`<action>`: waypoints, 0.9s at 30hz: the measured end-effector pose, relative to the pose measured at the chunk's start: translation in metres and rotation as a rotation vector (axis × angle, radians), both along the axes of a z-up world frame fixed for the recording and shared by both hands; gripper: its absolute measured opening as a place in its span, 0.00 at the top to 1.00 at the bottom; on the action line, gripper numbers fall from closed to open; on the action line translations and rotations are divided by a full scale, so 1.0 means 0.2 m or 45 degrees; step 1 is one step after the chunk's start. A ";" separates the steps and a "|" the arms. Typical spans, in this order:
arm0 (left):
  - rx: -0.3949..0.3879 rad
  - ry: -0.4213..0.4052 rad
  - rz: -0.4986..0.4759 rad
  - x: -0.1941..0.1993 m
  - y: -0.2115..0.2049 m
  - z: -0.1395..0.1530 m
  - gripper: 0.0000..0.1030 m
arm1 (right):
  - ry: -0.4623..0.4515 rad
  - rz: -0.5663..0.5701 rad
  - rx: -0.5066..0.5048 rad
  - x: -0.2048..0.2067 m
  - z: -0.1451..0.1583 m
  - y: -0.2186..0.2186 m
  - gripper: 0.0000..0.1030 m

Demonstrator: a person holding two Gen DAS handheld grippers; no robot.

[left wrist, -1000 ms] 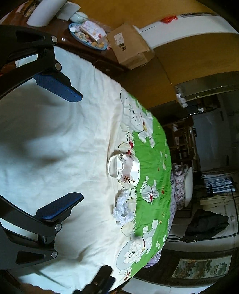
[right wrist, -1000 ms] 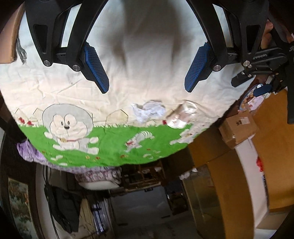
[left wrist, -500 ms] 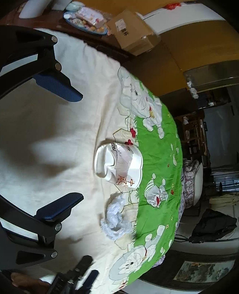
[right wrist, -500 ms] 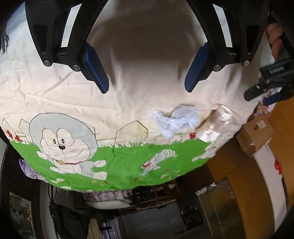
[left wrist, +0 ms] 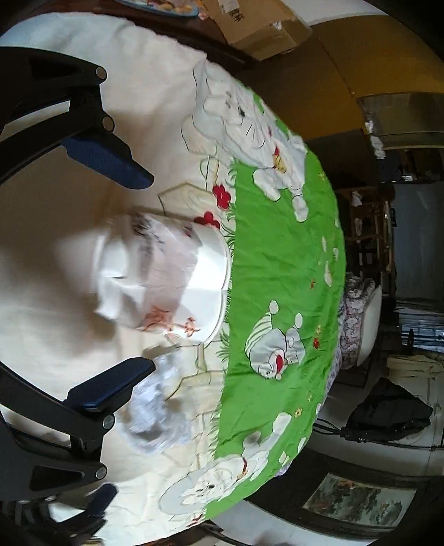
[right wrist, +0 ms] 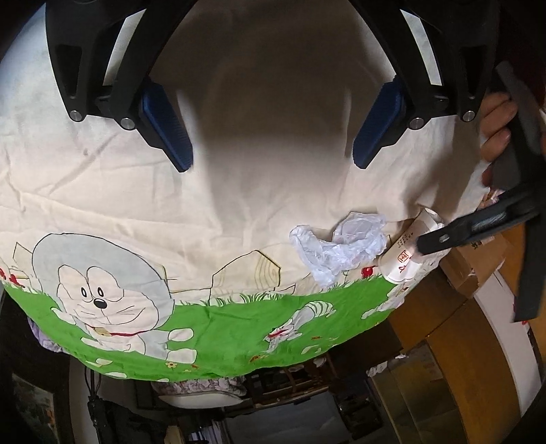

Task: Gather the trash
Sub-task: 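Grasp the white paper cup with the left tool while the right tool grasps the crumpled plastic bag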

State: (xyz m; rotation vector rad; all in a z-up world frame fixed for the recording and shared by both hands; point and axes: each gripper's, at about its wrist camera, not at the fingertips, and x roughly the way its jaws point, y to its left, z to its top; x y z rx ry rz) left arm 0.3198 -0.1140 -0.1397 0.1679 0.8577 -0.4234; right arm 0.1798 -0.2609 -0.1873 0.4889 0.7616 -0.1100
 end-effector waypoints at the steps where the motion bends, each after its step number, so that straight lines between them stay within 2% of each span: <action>1: -0.007 0.016 0.007 0.03 -0.01 -0.02 0.06 | -0.001 0.001 0.003 0.00 0.00 0.00 0.09; 8: -0.012 0.067 0.094 0.14 0.03 -0.17 0.06 | 0.001 0.011 -0.004 0.01 -0.01 0.01 0.07; 10: -0.075 0.063 0.117 0.15 0.07 -0.17 0.06 | 0.001 0.012 -0.013 0.01 -0.01 0.01 0.07; 15: -0.082 0.043 0.145 0.14 0.09 -0.18 0.07 | 0.014 0.013 -0.045 0.03 -0.03 0.03 0.06; 22: -0.053 -0.037 0.118 0.08 0.07 -0.16 0.23 | 0.027 0.013 -0.064 0.03 -0.03 0.03 0.06; 24: -0.053 -0.051 0.118 0.07 0.07 -0.16 0.31 | 0.031 0.013 -0.073 0.04 -0.03 0.04 0.06; 27: -0.051 -0.077 0.124 0.06 0.07 -0.15 0.32 | 0.035 0.014 -0.079 0.04 -0.04 0.04 0.06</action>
